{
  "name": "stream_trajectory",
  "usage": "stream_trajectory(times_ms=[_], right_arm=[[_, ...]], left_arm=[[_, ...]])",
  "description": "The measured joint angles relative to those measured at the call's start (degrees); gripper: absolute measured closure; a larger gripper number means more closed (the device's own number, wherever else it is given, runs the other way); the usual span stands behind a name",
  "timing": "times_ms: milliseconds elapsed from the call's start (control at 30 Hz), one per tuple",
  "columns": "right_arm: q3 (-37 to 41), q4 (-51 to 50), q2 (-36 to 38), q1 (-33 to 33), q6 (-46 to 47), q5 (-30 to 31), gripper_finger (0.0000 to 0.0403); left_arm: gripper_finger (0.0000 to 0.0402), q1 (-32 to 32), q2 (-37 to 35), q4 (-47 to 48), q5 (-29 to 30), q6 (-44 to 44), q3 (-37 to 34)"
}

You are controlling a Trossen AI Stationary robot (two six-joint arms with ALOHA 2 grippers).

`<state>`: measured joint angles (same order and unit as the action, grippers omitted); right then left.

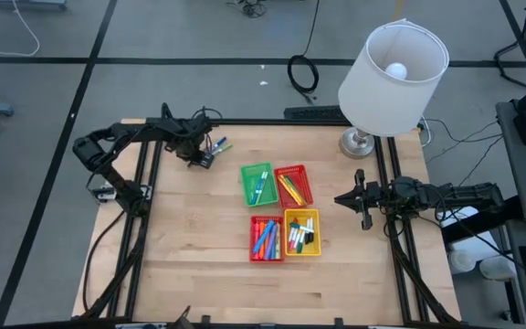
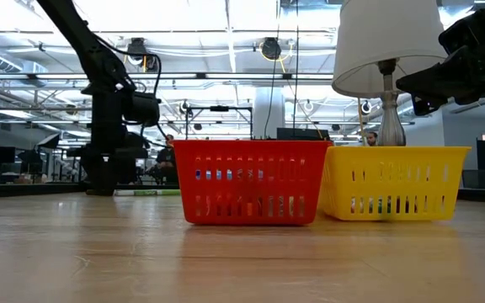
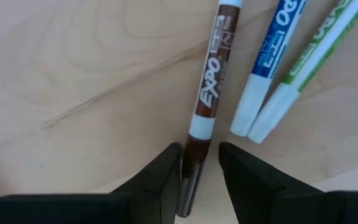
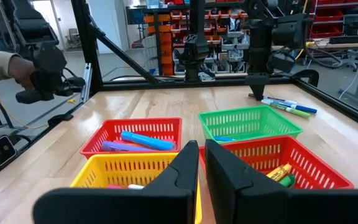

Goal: Pick & Place Markers
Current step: Put the brown marker pen into the green bin

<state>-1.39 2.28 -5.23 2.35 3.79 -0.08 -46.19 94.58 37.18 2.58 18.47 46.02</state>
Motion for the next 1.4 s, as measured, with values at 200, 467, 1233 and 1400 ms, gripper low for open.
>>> stream_trajectory(times_ms=[200, 467, 1233, 1400], right_arm=[[-0.02, -0.02, 0.02, 0.0, 0.0, 0.0, 0.0385], [-0.02, -0.02, 0.02, 0.0, -0.01, 0.0, 0.0385], [0.0, -0.05, 0.01, 0.0, -0.01, -0.02, 0.0385], [-0.01, -0.07, 0.01, 0.01, -0.02, -0.02, 0.0385]], left_arm=[[0.0275, -0.17, -0.21, -0.51, -0.72, -0.17, -0.22], [0.0275, -0.22, -0.19, -0.69, -0.89, 0.03, -0.31], [0.0364, -0.07, -1.34, -0.65, -1.0, 0.8, -0.59], [0.0352, -0.05, -1.35, -0.5, -0.94, 1.18, -0.57]])
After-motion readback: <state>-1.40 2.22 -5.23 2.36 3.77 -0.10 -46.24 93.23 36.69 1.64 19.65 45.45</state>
